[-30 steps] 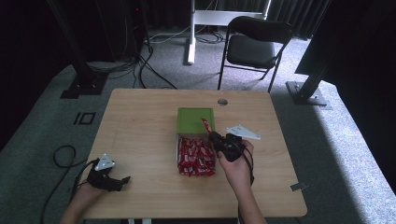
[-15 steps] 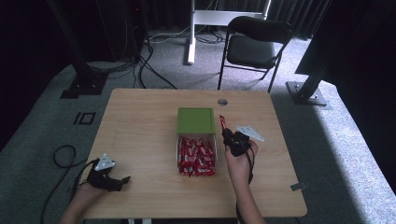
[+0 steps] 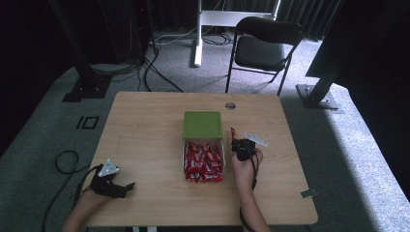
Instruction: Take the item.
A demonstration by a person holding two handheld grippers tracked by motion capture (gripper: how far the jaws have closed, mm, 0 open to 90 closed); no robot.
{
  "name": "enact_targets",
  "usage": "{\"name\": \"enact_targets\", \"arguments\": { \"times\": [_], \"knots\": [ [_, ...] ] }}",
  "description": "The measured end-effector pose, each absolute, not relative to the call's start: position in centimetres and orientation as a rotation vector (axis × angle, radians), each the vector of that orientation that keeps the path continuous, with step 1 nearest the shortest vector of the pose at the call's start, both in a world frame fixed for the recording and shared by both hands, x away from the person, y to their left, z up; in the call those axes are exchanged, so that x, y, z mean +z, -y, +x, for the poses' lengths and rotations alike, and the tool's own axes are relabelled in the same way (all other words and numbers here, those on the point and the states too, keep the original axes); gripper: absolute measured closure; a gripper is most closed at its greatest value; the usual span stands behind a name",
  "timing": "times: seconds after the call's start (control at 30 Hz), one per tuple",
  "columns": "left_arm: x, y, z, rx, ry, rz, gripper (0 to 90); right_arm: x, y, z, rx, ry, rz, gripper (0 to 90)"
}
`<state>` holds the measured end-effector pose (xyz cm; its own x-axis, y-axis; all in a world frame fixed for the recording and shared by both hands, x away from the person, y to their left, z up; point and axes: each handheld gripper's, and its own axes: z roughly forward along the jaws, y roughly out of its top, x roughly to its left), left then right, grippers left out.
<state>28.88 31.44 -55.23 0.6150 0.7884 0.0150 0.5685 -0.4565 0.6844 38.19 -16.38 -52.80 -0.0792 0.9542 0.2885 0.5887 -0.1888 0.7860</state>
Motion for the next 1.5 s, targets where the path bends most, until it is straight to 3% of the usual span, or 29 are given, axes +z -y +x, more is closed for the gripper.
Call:
{"name": "enact_targets", "arguments": {
  "times": [0.67,0.93,1.03,1.3,1.33,1.5],
  "knots": [
    [-55.2,-31.4,28.9,0.44,-1.06,2.192,1.5,-55.5,15.5,39.7,1.081,-1.739,1.835,78.8],
    [-55.2,-31.4,28.9,0.44,-1.06,2.192,1.5,-53.9,15.8,39.2,1.153,-1.768,1.732,61.7],
    [-55.2,-31.4,28.9,0.441,-1.059,2.192,1.6,-52.8,16.2,38.7,1.189,-1.819,1.628,51.2],
    [-55.2,-31.4,28.9,0.441,-1.059,2.192,1.6,-51.6,17.8,38.1,1.165,-1.861,1.563,36.9],
    [-55.2,-31.4,28.9,0.44,-1.06,2.192,1.6,-51.7,18.2,38.0,1.128,-1.876,1.538,31.0],
    [-55.2,-31.4,28.9,0.44,-1.059,2.192,1.6,-52.1,19.3,37.6,1.108,-1.856,1.558,25.9]
  ]
}}
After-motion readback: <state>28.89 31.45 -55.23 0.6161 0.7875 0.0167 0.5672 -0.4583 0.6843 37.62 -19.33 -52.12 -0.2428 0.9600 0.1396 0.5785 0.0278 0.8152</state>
